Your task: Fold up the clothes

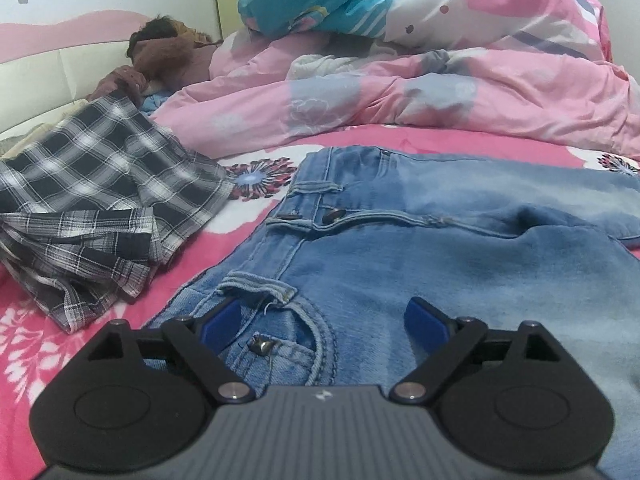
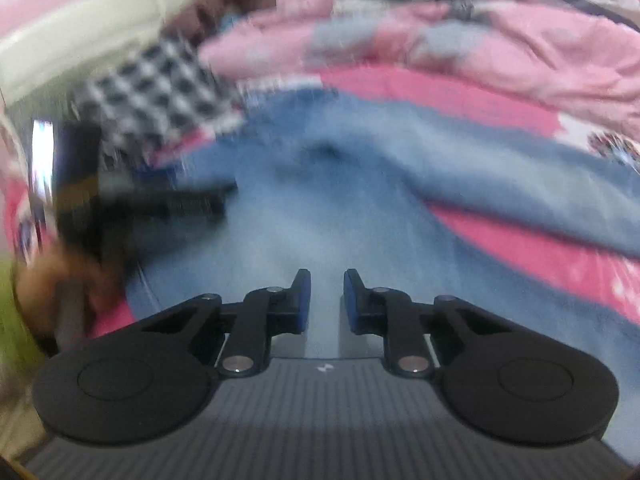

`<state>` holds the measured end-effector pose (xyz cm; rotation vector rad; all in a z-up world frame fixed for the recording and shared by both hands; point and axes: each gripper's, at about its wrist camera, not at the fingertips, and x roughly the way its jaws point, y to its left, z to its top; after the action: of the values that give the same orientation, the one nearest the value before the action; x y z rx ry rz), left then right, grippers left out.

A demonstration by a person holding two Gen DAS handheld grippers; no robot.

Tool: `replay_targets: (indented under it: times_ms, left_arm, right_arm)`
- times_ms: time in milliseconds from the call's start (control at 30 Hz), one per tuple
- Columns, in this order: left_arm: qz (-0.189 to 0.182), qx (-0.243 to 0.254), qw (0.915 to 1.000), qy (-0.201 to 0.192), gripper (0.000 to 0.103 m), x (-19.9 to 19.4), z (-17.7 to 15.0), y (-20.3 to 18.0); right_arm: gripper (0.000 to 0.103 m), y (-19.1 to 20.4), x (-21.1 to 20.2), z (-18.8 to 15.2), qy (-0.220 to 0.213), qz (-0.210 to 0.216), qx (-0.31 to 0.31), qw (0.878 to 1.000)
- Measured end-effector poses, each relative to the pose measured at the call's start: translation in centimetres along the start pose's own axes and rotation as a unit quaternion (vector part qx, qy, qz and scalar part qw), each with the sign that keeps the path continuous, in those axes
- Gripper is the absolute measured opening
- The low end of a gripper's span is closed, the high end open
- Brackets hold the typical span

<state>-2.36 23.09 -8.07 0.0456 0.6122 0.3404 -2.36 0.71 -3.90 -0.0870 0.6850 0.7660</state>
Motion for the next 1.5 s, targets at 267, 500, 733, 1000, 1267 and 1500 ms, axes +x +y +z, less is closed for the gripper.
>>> replay_targets:
  times_ms: [267, 500, 733, 1000, 1267, 1500]
  left_arm:
    - [-0.004, -0.006, 1.0000, 0.001, 0.093, 0.0, 0.0, 0.1]
    - [-0.001, -0.003, 1.0000, -0.001, 0.093, 0.1, -0.1, 0.0]
    - [0.002, -0.002, 1.0000, -0.003, 0.093, 0.1, -0.1, -0.1]
    - [0.004, -0.003, 1.0000, -0.004, 0.094, 0.1, -0.1, -0.1]
    - [0.008, 0.000, 1.0000, -0.005, 0.094, 0.1, -0.2, -0.2]
    - [0.006, -0.002, 1.0000, -0.005, 0.094, 0.0, -0.2, -0.2]
  right_arm:
    - [0.017, 2.7, 1.5, -3.5, 0.008, 0.038, -0.020, 0.999]
    - [0.019, 0.8, -4.9, -4.8, -0.016, -0.011, 0.001, 1.000]
    - [0.019, -0.1, -8.3, -9.4, 0.012, -0.046, -0.028, 0.998]
    - [0.020, -5.7, -9.9, -9.5, -0.001, -0.119, 0.013, 0.993]
    - [0.020, -6.7, -15.3, -11.5, 0.009, -0.137, 0.046, 0.989]
    - [0.020, -12.4, -13.4, -11.4, -0.002, -0.187, 0.064, 0.980]
